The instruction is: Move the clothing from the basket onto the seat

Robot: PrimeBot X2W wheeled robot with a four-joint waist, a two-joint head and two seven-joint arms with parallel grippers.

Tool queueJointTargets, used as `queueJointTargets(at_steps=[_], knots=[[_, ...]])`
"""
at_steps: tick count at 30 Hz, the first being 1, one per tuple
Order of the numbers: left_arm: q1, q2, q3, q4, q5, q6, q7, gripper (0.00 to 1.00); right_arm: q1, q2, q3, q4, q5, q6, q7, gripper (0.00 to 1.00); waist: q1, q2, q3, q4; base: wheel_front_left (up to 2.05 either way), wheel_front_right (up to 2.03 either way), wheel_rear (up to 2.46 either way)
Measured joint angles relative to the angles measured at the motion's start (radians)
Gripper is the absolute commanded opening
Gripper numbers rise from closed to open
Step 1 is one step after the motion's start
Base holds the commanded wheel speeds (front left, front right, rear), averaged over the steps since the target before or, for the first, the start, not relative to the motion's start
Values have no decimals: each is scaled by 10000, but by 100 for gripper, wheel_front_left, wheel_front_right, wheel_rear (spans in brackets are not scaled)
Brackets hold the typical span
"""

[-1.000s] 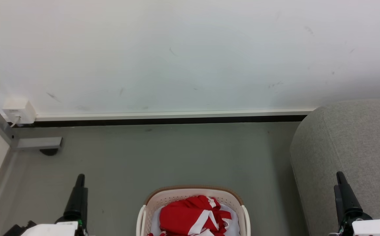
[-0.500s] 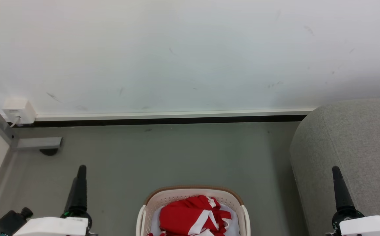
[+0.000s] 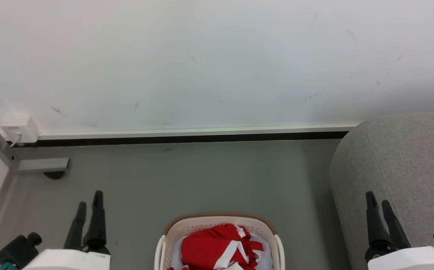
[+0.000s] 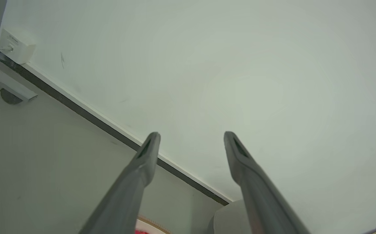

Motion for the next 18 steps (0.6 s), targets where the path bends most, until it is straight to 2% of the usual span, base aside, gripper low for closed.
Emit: queueJointTargets(at_steps=[7,18], knots=[[30,75,-100,-6,1039,31,-182,100,-5,-2,130,159,-1360,0,-221,100,0,0,-4,-5,0,0,0],[62,203,-295,-36,2328,155,-525,100,-67,-10,203,466,-2591,0,-520,100,0,0,-2,-26,0,0,0]])
